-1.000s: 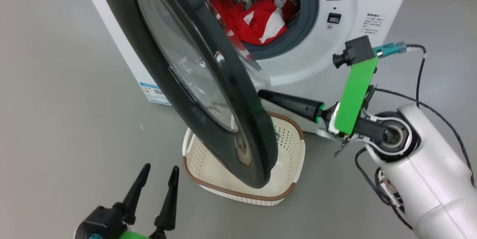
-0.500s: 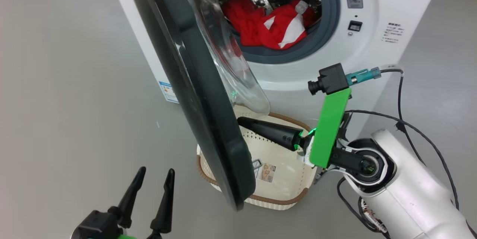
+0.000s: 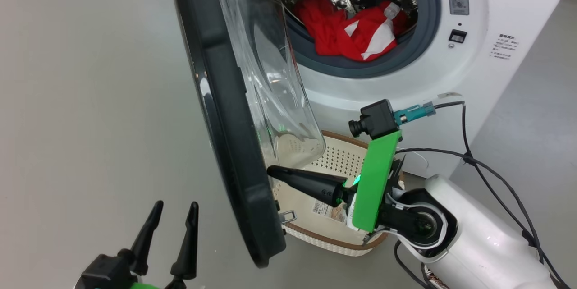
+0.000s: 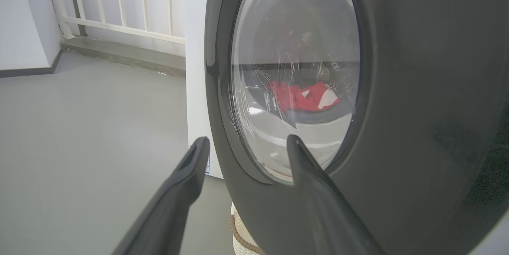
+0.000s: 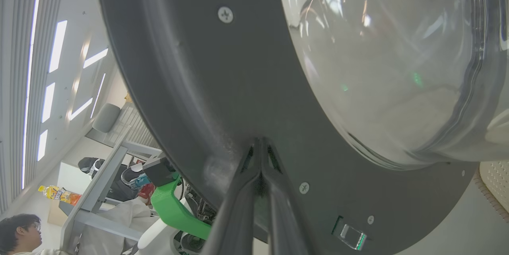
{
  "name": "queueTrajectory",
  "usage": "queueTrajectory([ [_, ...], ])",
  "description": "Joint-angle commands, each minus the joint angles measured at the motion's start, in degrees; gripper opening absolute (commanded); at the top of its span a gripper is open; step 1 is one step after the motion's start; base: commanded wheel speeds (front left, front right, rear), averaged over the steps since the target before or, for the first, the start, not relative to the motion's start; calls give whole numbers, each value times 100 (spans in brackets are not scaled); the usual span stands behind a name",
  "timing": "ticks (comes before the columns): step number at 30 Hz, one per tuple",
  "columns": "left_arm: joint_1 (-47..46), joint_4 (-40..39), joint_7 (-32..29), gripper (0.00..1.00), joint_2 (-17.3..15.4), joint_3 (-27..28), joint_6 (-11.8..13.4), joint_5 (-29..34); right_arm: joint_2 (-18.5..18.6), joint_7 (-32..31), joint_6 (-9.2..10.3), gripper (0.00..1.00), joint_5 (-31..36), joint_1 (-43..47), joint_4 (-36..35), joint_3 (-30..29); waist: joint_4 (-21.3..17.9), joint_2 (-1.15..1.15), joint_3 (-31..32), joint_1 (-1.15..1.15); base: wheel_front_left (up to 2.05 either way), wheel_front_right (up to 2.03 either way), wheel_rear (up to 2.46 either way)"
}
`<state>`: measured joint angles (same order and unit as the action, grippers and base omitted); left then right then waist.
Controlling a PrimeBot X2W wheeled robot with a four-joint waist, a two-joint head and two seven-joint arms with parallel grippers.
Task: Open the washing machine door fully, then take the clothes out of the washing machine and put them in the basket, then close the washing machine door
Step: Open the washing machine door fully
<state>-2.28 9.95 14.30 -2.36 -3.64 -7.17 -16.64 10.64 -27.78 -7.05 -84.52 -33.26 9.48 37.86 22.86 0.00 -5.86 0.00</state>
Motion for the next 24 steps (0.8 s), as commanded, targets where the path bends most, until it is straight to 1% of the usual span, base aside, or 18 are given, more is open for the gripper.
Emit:
queueTrajectory([
  [1, -57, -110, 70, 100, -52, 217, -32, -24, -125, 48, -44, 0, 43, -97, -188, 94, 37, 0, 2, 0, 0, 0, 0],
  [16, -81, -68, 70, 100, -52, 347, -32, -68, -91, 875, -44, 0, 56, -437, -50, 838, 362, 0, -35, 0, 0, 0, 0],
  [24, -94, -77, 70, 100, -52, 420, -32, -63, -97, 1232, -44, 0, -49, -643, 59, 1216, 468, 0, -71, 0, 0, 0, 0],
])
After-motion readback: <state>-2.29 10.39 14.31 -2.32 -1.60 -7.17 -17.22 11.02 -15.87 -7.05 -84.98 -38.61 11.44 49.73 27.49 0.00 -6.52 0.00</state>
